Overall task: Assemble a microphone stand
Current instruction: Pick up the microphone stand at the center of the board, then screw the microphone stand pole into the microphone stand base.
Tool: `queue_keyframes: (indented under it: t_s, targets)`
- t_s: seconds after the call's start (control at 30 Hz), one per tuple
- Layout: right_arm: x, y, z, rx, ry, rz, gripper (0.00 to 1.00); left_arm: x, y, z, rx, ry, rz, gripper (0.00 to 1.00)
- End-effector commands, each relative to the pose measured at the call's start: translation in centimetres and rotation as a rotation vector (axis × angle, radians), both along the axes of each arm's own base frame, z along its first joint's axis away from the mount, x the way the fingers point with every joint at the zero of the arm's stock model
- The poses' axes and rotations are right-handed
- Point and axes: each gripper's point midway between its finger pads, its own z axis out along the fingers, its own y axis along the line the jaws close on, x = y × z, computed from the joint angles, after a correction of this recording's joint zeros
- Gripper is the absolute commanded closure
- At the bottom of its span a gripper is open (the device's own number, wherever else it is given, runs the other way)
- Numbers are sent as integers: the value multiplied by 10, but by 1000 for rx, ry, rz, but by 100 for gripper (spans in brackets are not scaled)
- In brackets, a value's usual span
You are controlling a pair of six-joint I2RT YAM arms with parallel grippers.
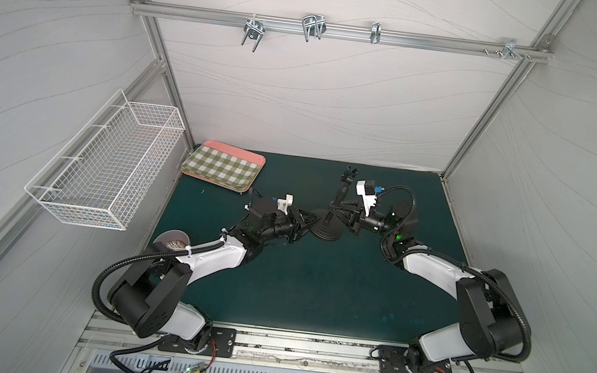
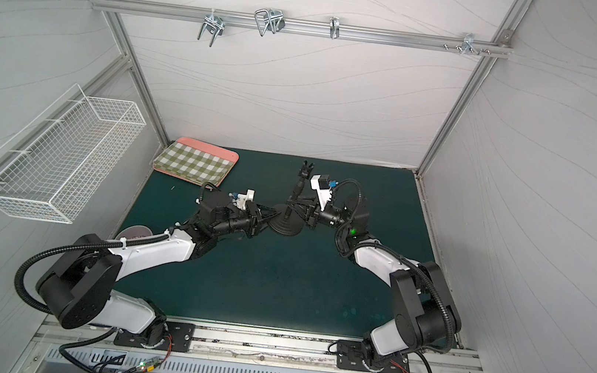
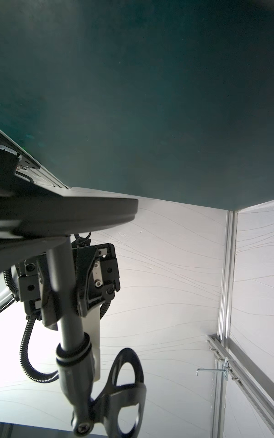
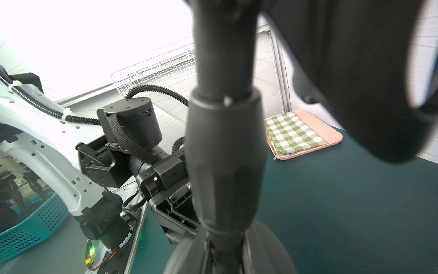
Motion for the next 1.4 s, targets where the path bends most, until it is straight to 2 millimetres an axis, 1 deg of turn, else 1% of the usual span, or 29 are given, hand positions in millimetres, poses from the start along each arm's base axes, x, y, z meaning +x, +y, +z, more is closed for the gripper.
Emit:
queue_keyframes:
  t_s: [0.0, 0.07, 0.13, 0.17, 0.23, 0.33, 0.47, 0.57, 0.63, 0.7, 0.77, 0.8, 0.9, 1.0, 1.07, 1.23, 1.37]
  targets:
    - [-8, 2, 18, 44, -47, 49, 88, -1, -9, 21, -64, -59, -22, 100]
    - [-6, 1, 17, 43, -46, 35, 62, -1, -8, 21, -66, -57, -16, 100]
    - [-5, -1, 16, 40, -40, 30, 44, -1, -7, 20, -68, -59, -9, 100]
    - [-4, -4, 15, 36, -36, 26, 38, -1, -7, 19, -68, -58, -6, 100]
    - [-3, -9, 13, 29, -25, 16, 33, 0, -6, 19, -69, -59, -2, 100]
    - [-4, -15, 9, 15, -7, 17, 32, 0, -6, 19, -78, -60, 0, 100]
    - [-16, -19, -1, -6, -3, 76, 31, 1, -8, 25, -107, -68, 0, 100]
    - [-25, -17, 0, -6, -20, 165, 34, 0, -10, 29, -116, -69, -16, 100]
    - [-27, -16, 2, -2, -23, 211, 38, -1, -10, 29, -117, -68, -23, 100]
    - [-27, -14, 5, 10, -33, 256, 43, -2, -11, 31, -115, -68, -30, 100]
    - [-24, -13, 8, 30, -36, 277, 53, -3, -12, 32, -117, -69, -40, 100]
    - [-21, -14, 11, 45, -49, 280, 60, -4, -12, 33, -120, -69, -42, 100]
    - [-10, -14, 7, 69, -15, 275, 72, -4, -11, 38, -131, -72, -41, 100]
    - [-5, -11, 5, 69, -4, 279, 80, -5, -11, 42, -137, -76, -42, 100]
    - [-8, -10, 9, 72, -29, 281, 83, -5, -10, 43, -136, -77, -39, 100]
    - [-10, -10, 16, 108, -17, 212, 95, -2, -6, 44, -119, -94, -10, 100]
    - [-14, -9, 15, 124, -31, 65, 99, 3, 0, 44, -91, -113, 37, 100]
